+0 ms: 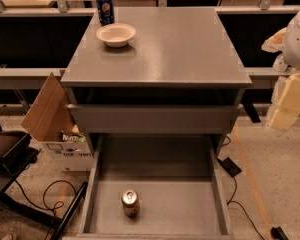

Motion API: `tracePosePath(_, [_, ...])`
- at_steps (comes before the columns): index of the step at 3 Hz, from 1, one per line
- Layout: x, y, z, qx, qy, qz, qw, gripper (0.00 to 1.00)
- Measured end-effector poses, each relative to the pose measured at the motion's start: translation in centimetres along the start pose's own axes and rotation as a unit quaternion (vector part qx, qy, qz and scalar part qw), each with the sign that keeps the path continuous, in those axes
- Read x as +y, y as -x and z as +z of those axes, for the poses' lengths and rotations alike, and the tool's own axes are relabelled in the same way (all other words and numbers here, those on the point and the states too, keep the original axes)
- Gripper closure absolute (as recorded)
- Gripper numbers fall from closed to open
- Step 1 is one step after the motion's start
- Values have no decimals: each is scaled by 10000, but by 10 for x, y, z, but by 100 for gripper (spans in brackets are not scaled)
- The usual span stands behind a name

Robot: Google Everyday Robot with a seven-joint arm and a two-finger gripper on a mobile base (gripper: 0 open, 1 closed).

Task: Pick orange can from middle drawer and place on counter

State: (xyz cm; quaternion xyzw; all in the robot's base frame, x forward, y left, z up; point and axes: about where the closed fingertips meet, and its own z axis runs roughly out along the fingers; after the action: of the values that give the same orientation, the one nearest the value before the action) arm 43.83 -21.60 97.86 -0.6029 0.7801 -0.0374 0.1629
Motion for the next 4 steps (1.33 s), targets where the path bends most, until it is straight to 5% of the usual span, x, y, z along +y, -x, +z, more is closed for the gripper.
tracePosePath(2, [4, 1, 10, -195, -43, 19, 9998, 0])
tracePosePath(3, [21, -2, 64, -840, 175, 101, 9963, 0])
tracePosePath(4, [29, 2, 132, -1700, 388, 356, 9840, 0])
